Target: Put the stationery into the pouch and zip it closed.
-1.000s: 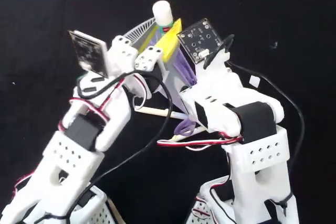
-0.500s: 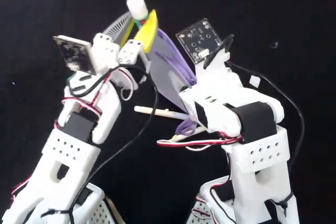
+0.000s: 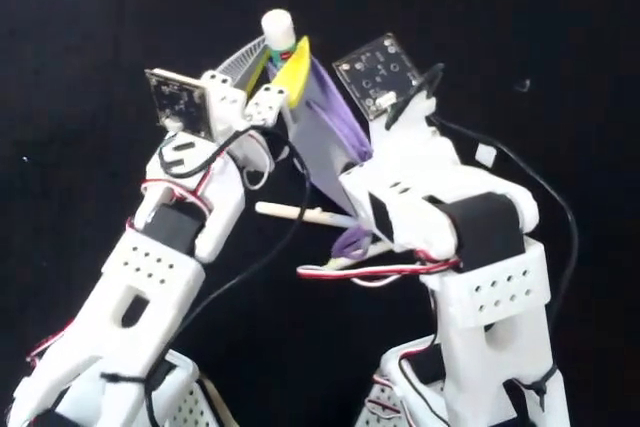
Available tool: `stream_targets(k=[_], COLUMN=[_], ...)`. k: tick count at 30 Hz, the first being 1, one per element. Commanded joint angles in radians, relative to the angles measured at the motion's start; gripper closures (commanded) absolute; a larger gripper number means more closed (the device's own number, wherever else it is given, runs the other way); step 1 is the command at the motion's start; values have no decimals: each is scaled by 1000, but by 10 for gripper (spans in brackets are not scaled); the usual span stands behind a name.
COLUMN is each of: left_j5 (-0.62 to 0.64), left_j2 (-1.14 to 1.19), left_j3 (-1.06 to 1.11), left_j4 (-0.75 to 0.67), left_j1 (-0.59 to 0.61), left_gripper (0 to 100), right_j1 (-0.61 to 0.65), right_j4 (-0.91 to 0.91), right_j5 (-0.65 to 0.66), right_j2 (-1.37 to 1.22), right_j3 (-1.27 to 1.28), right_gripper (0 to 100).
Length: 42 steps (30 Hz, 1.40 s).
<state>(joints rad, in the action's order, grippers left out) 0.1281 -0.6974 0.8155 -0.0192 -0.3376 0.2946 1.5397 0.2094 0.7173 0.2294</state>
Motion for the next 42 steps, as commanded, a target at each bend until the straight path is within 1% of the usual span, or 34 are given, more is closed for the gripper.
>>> stream_targets(k=[1,4,8,11,15,17,19,25,30,31,33,37,42], left_j5=[-43,-40,55,83,63,64,69,169,181,157,61,-143,-351], left_j2=[83,75,28,-31,-97,-115,-129,-130,-132,-132,-130,-130,-129], left_j3=[12,21,7,-22,-104,-142,-156,-151,-96,-87,-65,-13,56], left_j4=[-6,0,74,164,344,399,427,505,540,551,572,577,571], left_j1=[-1,-1,8,27,59,74,110,266,332,335,325,243,168], left_gripper=[955,881,836,817,787,784,784,787,787,787,787,787,787], right_j1=[15,15,15,14,14,5,-23,-153,-176,-178,-178,-186,-285], right_j4=[8,6,6,-8,-41,-52,-58,-71,-58,-49,-29,3,15], right_j5=[5,5,8,6,6,6,6,14,14,14,14,14,14], right_j2=[5,5,5,2,1,1,1,-2,-4,-4,-4,-4,-4], right_j3=[-1,-1,-1,5,39,48,45,-21,-88,-99,-111,-139,-205], right_gripper=[986,986,986,986,986,986,986,986,986,986,986,987,987])
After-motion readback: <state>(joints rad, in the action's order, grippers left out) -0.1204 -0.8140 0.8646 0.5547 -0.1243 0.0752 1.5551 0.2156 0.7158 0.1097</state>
